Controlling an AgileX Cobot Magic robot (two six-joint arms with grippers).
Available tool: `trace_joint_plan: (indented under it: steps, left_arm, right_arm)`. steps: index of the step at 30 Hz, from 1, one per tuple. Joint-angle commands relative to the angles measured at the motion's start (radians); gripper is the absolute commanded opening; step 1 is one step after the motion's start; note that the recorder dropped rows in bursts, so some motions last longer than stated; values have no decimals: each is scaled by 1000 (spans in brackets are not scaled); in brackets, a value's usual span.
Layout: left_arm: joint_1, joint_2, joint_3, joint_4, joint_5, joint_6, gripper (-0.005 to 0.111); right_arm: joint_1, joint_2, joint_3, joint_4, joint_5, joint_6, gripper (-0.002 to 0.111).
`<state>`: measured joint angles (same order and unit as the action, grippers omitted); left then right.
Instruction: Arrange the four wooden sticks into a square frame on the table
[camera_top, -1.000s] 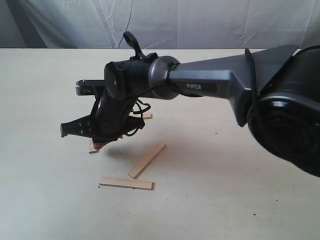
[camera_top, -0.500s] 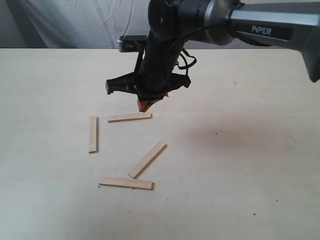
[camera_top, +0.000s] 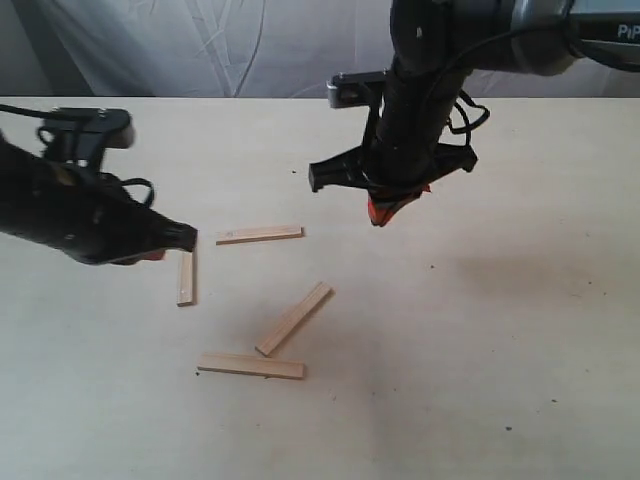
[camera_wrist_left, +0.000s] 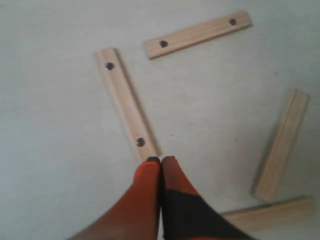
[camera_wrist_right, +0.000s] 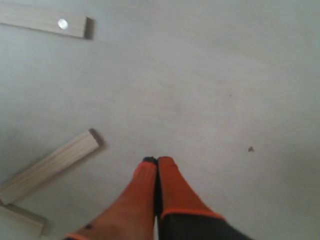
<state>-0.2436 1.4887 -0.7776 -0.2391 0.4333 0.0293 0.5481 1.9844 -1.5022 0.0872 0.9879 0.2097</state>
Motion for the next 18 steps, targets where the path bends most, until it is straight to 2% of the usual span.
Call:
trace_joint_plan:
  steps: [1,5,9,18]
  left_arm:
    - [-69,121,-70,106,-23,-189,0]
    - [-71,165,-91,239,-33,-371,0]
    - [-57,200,-92,277,-67,-393,3]
    - [-7,284,-92,251,-142,-395,48]
  right_arm:
    - [-48,-38,115,-7,-63,-15,-1]
    - [-106,-57,172,-8,-83,-35,-1]
    - [-146,-75,217,-8,-120,-55,-1]
    - [-152,-101,301,-14,-166,-126,-1]
